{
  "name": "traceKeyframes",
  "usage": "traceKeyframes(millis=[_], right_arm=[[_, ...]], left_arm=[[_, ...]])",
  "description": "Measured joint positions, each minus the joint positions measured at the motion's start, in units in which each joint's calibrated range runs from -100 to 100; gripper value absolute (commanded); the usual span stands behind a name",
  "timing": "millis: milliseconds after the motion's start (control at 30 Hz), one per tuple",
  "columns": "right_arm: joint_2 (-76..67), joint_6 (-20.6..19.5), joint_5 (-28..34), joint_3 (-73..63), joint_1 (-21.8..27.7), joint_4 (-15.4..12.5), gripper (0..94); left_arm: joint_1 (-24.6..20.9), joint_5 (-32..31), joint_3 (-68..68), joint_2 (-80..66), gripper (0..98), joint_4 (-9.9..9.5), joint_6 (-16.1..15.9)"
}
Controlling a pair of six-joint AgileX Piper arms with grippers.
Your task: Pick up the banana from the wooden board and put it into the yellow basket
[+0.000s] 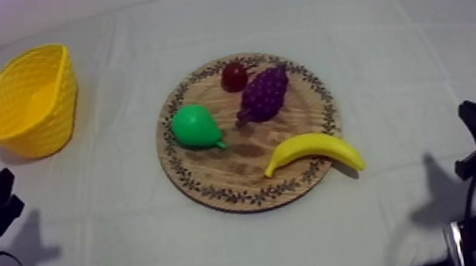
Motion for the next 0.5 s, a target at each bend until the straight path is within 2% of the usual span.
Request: traceKeyframes(millis=[133, 333, 500], right_arm=[[0.0, 0.0, 0.0, 0.0, 0.0, 0.0, 0.5], [0.0, 0.0, 0.0, 0.0, 0.0, 0.0, 0.5], [0.0, 0.0, 0.0, 0.0, 0.0, 0.0, 0.5]], left_arm=[[1.0, -0.1, 0.1, -0.3, 0.2, -0.15, -1.1], [1.1, -0.1, 0.1, -0.3, 0.2, -0.15, -7.1], [1.1, -0.1, 0.1, -0.3, 0.2, -0.15, -9.3]])
